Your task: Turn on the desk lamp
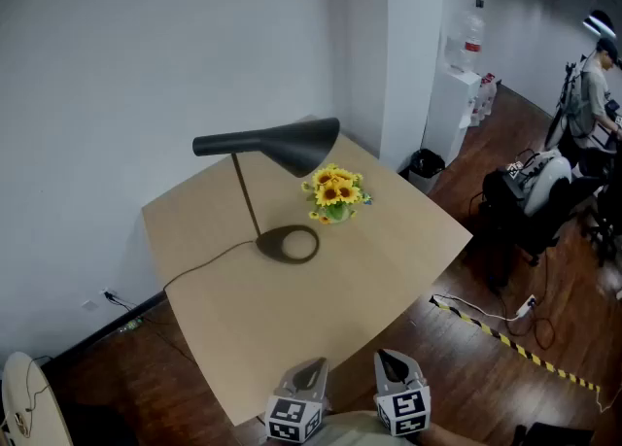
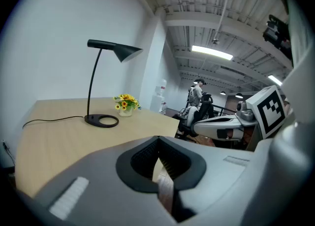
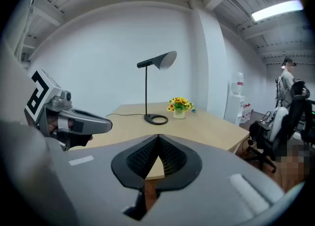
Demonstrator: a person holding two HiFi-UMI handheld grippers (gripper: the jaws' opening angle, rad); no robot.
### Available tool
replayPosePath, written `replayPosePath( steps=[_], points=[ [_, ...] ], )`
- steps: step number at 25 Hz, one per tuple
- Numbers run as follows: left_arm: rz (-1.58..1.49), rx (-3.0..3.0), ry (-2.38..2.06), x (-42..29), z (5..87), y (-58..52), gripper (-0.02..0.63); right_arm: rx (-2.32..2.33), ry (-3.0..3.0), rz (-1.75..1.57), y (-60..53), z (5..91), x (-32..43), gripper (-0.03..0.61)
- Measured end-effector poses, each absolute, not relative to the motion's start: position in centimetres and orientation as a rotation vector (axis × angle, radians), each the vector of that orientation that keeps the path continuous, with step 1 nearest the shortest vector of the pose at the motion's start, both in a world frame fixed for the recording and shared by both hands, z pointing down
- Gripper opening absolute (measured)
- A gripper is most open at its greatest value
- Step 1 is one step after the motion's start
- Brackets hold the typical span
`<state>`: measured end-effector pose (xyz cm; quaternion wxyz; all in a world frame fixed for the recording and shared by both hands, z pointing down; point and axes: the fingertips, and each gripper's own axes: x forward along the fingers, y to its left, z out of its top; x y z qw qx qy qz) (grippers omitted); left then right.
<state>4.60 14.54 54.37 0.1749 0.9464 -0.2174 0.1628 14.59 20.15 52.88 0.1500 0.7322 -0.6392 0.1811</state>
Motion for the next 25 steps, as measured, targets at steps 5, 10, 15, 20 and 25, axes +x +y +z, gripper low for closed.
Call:
replayPosePath(
  steps=[5,10,15,20,25],
  points=[
    [0.436,2.681,-0.603,1.1,54.9,10.2,-0.001,2.073,-1.835,0.500,15.1,52.7,11.0,0.000],
    [0.365,2.614,-0.749,-2.4,54.9,6.0,-0.002,1.963,-1.869,0.460,10.3,52.9,9.1,0.000],
    [0.335,2.485,-0.911,-6.2,56.2,2.7,-0.001,1.777,-2.003,0.431,5.3,53.6,4.7,-0.002],
    [0.355,2.379,-1.071,-8.8,57.6,0.6,-0.002,1.659,-2.067,0.487,1.2,55.6,4.2,0.000],
    [0.374,2.250,-1.218,-10.3,58.2,-2.2,0.000,1.545,-2.162,0.458,-5.0,56.9,3.4,0.000]
  ],
)
